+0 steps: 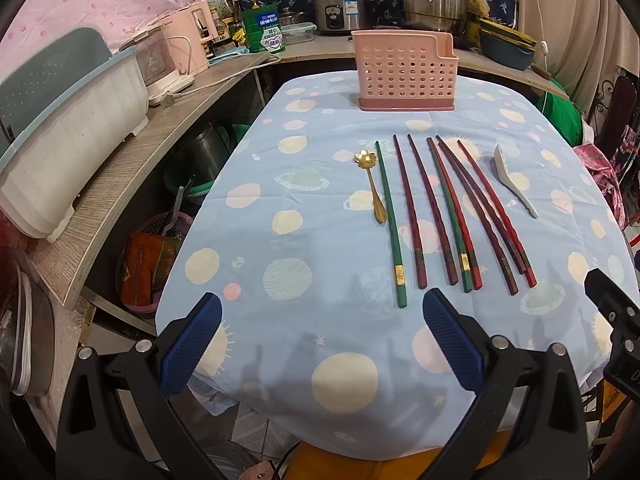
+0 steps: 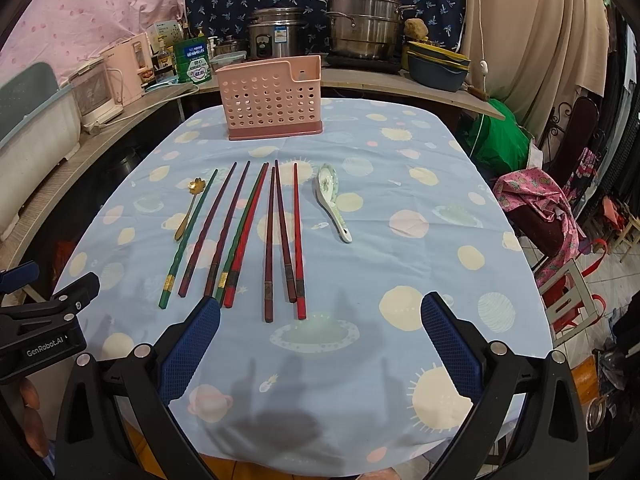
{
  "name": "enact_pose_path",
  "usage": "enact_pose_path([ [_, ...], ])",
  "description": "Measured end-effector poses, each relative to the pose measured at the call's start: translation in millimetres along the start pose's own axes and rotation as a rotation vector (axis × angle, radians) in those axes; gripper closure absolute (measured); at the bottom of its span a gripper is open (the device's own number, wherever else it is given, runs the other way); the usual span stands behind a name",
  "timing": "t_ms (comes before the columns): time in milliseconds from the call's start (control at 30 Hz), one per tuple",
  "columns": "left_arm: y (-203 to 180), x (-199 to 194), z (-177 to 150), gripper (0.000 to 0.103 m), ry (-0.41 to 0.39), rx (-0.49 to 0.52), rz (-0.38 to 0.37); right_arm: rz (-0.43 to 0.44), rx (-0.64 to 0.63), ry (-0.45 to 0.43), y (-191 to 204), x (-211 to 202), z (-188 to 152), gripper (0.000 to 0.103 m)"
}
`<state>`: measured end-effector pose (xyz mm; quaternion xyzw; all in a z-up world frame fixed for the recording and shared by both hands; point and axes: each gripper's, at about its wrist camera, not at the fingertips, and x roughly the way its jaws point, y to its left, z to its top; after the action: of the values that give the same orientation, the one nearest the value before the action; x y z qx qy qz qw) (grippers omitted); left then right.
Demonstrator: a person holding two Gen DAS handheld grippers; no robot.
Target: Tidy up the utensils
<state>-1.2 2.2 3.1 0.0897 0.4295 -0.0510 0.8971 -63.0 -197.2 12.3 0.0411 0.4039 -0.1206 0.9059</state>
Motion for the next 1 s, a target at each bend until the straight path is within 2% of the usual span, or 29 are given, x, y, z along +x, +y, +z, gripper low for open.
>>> enact_pose_path([
  [1000, -7.3, -4.9, 0.2, 0.007, -0.003, 0.007, -0.006, 0.008, -0.001, -0.004, -6.5, -3.7, -1.0, 0.007],
])
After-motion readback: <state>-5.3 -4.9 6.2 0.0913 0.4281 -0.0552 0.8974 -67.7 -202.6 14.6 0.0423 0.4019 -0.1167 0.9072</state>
